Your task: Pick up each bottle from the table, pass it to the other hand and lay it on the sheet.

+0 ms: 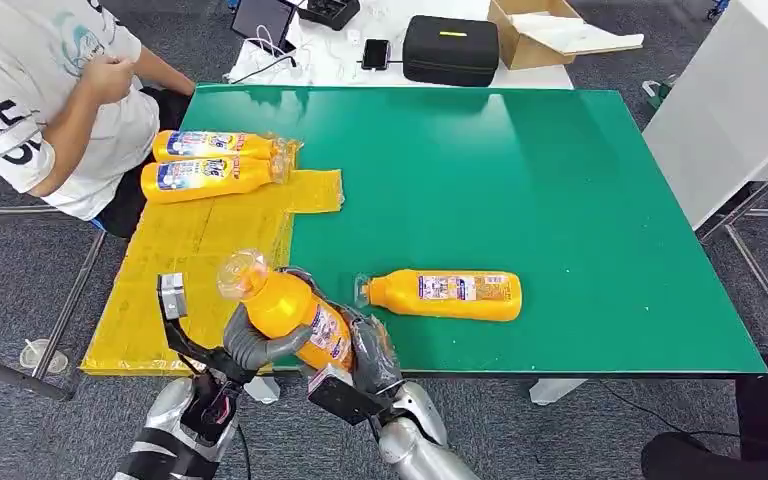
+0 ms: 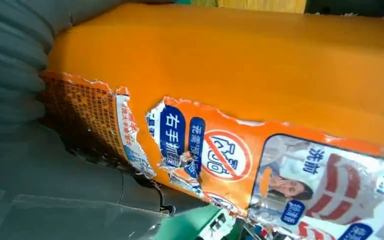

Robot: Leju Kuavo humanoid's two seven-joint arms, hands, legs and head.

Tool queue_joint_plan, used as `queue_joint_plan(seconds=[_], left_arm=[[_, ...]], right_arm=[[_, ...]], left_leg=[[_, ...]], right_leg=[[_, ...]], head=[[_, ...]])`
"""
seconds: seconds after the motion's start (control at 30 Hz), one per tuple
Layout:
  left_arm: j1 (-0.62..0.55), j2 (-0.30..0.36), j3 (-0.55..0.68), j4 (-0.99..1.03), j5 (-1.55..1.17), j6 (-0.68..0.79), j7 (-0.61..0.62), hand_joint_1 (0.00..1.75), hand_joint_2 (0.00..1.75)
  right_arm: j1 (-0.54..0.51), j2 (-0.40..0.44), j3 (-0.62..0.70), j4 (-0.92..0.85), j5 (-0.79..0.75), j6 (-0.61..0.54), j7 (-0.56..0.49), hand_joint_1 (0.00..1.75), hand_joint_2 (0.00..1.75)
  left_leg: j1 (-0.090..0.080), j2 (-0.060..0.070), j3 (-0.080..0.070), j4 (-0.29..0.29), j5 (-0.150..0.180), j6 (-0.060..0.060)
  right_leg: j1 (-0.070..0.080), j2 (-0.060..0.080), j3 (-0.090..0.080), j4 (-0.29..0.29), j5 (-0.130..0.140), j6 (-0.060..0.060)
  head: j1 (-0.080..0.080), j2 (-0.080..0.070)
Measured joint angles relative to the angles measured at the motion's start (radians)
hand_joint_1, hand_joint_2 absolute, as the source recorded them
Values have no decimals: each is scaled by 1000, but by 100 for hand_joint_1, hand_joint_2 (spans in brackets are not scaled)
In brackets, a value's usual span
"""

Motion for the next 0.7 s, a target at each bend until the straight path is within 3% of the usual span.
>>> queue_joint_plan(seconds=[0.03, 0.07, 0.3, 0.47, 0.6, 0.7], left_arm=[[-1, 0, 0, 0, 0, 0, -1, 175, 175], [-3, 0, 0, 0, 0, 0, -1, 175, 175], [-5, -7, 2, -6, 0, 28, 0, 175, 175], [-14, -14, 49, -19, -7, 109, 1, 175, 175], [-36, -18, 106, -20, -104, 249, -44, 175, 175], [-79, -18, 175, -17, -263, 437, -120, 175, 175]], right_arm=[[0, 0, 2, 0, 0, -6, 0, 0, 175], [0, 0, 3, 0, 1, -13, 0, 0, 0], [0, 0, 6, -7, -11, -30, 0, 0, 0], [25, -5, 3, -127, -89, 52, 13, 0, 0], [60, -13, 2, -244, -127, 72, 10, 0, 0], [90, -27, 3, -358, -154, 77, 10, 0, 0]], left_leg=[[0, 0, 0, 0, 0, 0], [0, 0, 0, 0, 0, 0], [0, 0, 0, 0, 0, 0], [0, 0, 0, 0, 0, 0], [0, 0, 0, 0, 0, 0], [0, 0, 0, 0, 0, 0]], right_leg=[[0, 0, 0, 0, 0, 0], [0, 0, 0, 0, 0, 0], [0, 0, 0, 0, 0, 0], [0, 0, 0, 0, 0, 0], [0, 0, 0, 0, 0, 0], [0, 0, 0, 0, 0, 0]], head=[[0, 0], [0, 0], [0, 0], [0, 0], [0, 0], [0, 0]])
